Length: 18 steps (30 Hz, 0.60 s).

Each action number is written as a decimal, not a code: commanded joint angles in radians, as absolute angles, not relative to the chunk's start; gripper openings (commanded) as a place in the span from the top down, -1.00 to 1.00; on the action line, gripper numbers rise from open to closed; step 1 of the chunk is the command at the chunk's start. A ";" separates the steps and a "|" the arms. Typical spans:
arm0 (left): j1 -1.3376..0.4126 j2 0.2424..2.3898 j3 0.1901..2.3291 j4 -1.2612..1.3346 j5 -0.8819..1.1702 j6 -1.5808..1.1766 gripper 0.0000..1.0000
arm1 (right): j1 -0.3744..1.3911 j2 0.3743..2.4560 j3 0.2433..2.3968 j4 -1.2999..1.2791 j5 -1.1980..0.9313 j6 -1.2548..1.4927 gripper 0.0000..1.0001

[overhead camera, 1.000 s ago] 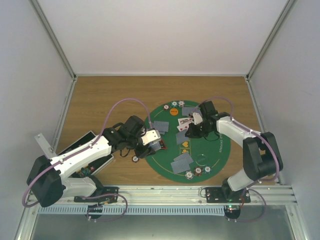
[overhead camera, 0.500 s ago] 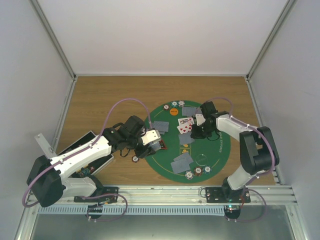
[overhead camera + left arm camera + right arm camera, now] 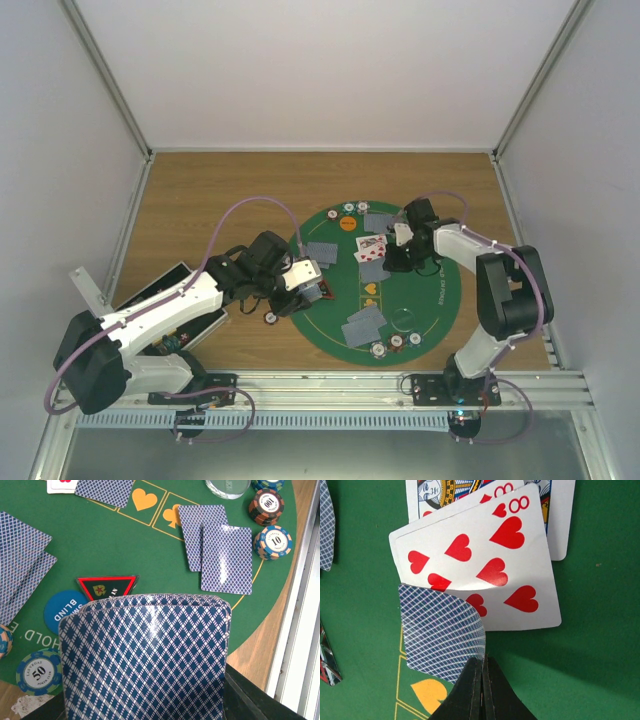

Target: Distribute texas hold em gaming equipment

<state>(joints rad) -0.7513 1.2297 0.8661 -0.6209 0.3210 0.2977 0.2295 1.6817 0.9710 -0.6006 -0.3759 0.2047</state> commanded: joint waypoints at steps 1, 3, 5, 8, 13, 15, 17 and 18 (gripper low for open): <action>-0.755 1.218 0.877 -0.584 0.324 0.301 -0.05 | 0.212 1.708 1.002 -0.569 -0.388 0.189 0.99; -0.756 1.218 0.877 -0.584 0.324 0.302 -0.05 | 0.211 1.718 1.008 -0.566 -0.385 0.189 0.99; -0.756 1.217 0.877 -0.585 0.324 0.301 -0.05 | 0.209 1.725 1.013 -0.566 -0.382 0.188 0.99; -0.756 1.218 0.877 -0.584 0.325 0.301 -0.05 | 0.205 1.733 1.024 -0.570 -0.380 0.187 0.93; -0.756 1.219 0.877 -0.584 0.324 0.301 -0.05 | 0.199 1.730 1.023 -0.585 -0.350 0.184 0.82; -0.756 1.218 0.877 -0.584 0.324 0.302 -0.05 | 0.195 1.722 1.019 -0.592 -0.338 0.183 0.75; -0.756 1.218 0.878 -0.585 0.323 0.303 -0.05 | 0.191 1.711 1.017 -0.601 -0.326 0.185 0.68; -0.756 1.217 0.876 -0.584 0.323 0.303 -0.05 | 0.189 1.704 1.017 -0.606 -0.320 0.187 0.65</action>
<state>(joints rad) -0.7513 1.2297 0.8661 -0.6209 0.3206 0.2981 0.2085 1.7176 1.0061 -0.5850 -0.3584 0.1951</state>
